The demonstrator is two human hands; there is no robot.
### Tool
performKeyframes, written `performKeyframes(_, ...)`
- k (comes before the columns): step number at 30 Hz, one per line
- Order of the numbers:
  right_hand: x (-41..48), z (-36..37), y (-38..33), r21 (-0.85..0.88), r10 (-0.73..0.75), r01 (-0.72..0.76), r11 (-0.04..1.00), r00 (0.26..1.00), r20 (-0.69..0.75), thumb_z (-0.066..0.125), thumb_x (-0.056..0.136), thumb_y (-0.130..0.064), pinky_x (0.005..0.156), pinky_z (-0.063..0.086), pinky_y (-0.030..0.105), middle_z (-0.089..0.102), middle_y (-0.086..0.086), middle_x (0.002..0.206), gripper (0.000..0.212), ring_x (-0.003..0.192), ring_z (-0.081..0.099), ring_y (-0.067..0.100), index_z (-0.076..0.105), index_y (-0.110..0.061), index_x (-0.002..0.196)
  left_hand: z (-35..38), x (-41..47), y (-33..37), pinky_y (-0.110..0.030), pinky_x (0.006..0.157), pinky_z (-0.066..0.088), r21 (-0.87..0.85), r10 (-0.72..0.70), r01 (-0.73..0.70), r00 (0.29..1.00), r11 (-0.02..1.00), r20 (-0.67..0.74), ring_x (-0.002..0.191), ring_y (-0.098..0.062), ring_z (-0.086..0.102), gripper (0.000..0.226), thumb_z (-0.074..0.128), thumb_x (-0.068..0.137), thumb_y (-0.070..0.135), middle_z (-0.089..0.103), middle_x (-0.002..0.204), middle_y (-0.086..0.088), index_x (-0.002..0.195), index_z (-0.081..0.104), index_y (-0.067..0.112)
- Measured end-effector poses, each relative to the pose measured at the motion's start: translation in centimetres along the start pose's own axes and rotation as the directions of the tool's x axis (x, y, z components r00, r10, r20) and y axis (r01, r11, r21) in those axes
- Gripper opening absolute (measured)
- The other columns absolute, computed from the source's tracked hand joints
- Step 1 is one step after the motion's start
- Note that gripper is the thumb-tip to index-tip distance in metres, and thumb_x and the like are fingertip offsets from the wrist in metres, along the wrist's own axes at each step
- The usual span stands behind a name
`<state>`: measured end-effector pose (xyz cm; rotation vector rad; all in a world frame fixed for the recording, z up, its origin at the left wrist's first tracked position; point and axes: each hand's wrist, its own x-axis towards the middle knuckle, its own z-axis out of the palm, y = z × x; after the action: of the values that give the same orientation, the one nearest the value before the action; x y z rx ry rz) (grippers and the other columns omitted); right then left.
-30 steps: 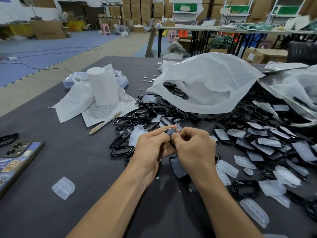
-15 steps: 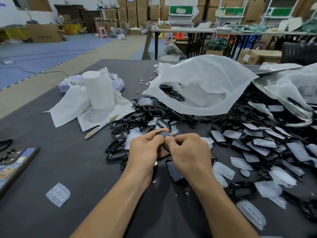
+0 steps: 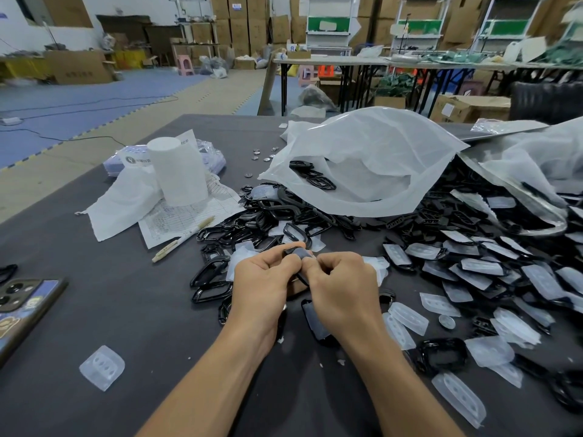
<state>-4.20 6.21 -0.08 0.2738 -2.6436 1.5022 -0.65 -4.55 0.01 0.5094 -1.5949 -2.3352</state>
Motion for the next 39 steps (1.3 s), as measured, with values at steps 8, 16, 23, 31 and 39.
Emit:
performKeyframes(8,0.0,-0.3,0.0,-0.071,-0.031,0.031,0.997,1.000,0.007,0.064,0.092,-0.048,0.052,0.037,0.032,0.046,-0.009,0.040,0.041,0.046,0.042,0.015,0.058,-0.035,0.054,-0.1,0.2,0.2,-0.032,0.074,0.064,0.000,-0.009,0.009,1.000,1.000,-0.007,0.082,-0.025,0.078,0.029,0.061,0.090,-0.006,0.080,0.092,-0.015,0.091,0.083,0.013)
performKeyframes(16,0.0,-0.6,0.1,-0.033,-0.020,0.018,0.999,0.997,-0.077,0.072,0.081,-0.051,0.058,0.044,0.029,0.063,-0.018,0.066,0.032,0.061,0.058,0.009,0.055,-0.025,0.071,0.0,0.1,0.7,-0.031,0.059,0.062,-0.111,0.013,-0.013,1.000,0.994,-0.001,0.070,-0.026,0.075,0.029,0.053,0.097,-0.008,0.078,0.090,-0.023,0.097,0.079,0.005)
performKeyframes(23,0.5,-1.1,0.0,0.439,0.105,-0.130,0.889,0.991,0.080,0.076,0.084,-0.005,0.059,0.046,0.031,0.070,-0.002,0.063,0.024,0.051,0.056,0.009,0.074,-0.026,0.073,-0.7,0.3,0.9,-0.035,0.070,0.055,0.112,0.093,-0.098,0.994,0.989,0.051,0.078,-0.027,0.061,0.032,0.060,0.094,-0.008,0.072,0.099,-0.033,0.096,0.082,0.015)
performKeyframes(31,0.6,-1.6,-0.1,0.569,0.121,-0.185,0.801,0.982,0.148,0.071,0.083,0.011,0.050,0.046,0.017,0.068,-0.001,0.060,0.033,0.051,0.058,0.005,0.076,-0.018,0.067,-1.5,0.6,1.0,-0.031,0.071,0.057,0.168,0.090,-0.093,0.996,0.981,0.026,0.066,-0.020,0.061,0.022,0.070,0.091,-0.005,0.079,0.089,-0.017,0.104,0.081,0.009)
performKeyframes(39,0.5,-1.6,-0.3,0.598,0.164,-0.235,0.767,0.971,0.171,0.073,0.091,-0.004,0.047,0.047,0.020,0.071,0.005,0.066,0.017,0.052,0.061,0.013,0.078,-0.011,0.077,-1.4,0.4,0.8,-0.034,0.080,0.062,0.134,0.073,-0.075,0.997,0.988,0.014,0.078,-0.025,0.071,0.025,0.072,0.089,-0.009,0.080,0.090,-0.016,0.102,0.080,0.010)
